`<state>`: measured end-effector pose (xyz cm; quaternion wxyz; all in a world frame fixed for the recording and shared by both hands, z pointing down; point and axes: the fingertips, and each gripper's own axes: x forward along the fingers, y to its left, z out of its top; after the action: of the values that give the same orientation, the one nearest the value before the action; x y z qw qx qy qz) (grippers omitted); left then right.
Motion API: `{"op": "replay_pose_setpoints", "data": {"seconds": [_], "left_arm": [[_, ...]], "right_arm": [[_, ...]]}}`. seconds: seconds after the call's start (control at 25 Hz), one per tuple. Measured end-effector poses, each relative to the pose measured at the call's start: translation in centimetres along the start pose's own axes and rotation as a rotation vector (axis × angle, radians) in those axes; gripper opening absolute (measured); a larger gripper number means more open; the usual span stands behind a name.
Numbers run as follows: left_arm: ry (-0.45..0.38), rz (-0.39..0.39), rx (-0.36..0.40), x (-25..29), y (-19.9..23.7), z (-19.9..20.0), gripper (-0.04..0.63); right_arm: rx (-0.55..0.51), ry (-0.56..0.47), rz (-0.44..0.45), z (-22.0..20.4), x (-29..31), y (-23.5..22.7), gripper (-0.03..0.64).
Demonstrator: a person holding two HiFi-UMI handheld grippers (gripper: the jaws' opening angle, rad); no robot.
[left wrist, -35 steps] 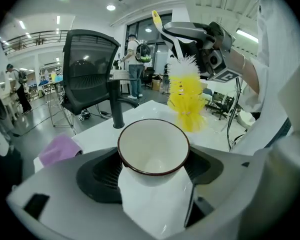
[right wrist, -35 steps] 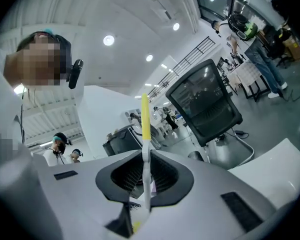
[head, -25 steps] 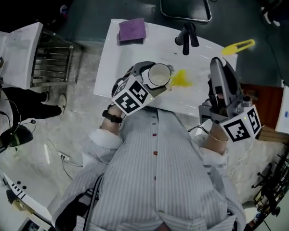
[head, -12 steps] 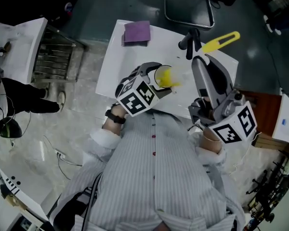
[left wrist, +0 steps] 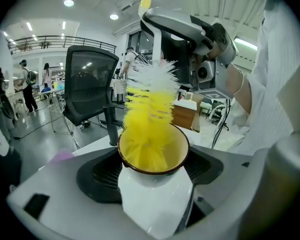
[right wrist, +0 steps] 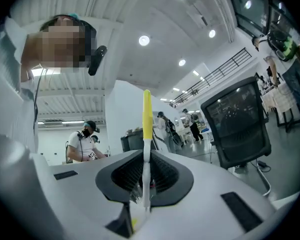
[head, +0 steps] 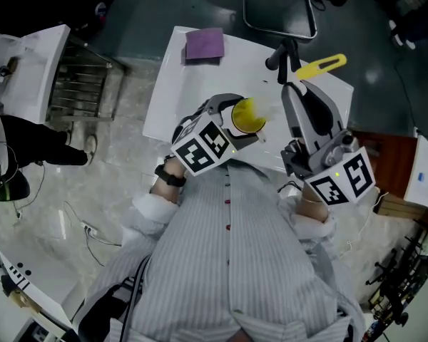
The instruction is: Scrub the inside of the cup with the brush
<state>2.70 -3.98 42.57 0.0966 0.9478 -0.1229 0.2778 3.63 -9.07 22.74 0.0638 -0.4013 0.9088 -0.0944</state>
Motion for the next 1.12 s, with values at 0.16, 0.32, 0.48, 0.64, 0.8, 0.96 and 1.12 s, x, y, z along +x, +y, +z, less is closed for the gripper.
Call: {"op": "replay_pose_setpoints", "data": {"seconds": [0.16, 0.32, 0.48, 0.64, 0.8, 0.96, 1.12], "left_arm": [[-0.018, 0.007, -0.003, -0.4, 0.2, 0.9, 0.385], [-0.015, 0.012, -0.001, -0.3, 0.5, 1.6, 0.385], [-0.002, 0.016, 0.009, 0.2, 0.5, 1.7, 0.385], [0.008, 0.005, 0.046, 0.7, -0.2, 2.0, 0.385], [-0.022, -0.02, 0.061, 0.6, -1.3, 3.0, 0.385], [-0.058, -0.003, 0.041, 0.2, -1.3, 3.7, 0.385], [-0.088, 0.014, -0.004, -0.3, -0.4, 4.3, 0.385]], "right_arm": [[-0.021, 0.068, 0.032, -1.4, 0.1, 0.9, 0.063], [-0.044, 0.134, 0.071, -3.3, 0.6, 2.5, 0.063], [-0.118, 0.186, 0.11, -4.2, 1.4, 4.1, 0.063], [-0.147, 0.218, 0.121, -4.6, 3.2, 3.4, 0.063], [-0.036, 0.204, 0.117, -4.1, 4.2, 0.8, 0.061], [0.111, 0.142, 0.083, -2.7, 2.4, -2.4, 0.061], [0.152, 0.11, 0.06, -1.9, -1.0, -3.6, 0.061]]}}
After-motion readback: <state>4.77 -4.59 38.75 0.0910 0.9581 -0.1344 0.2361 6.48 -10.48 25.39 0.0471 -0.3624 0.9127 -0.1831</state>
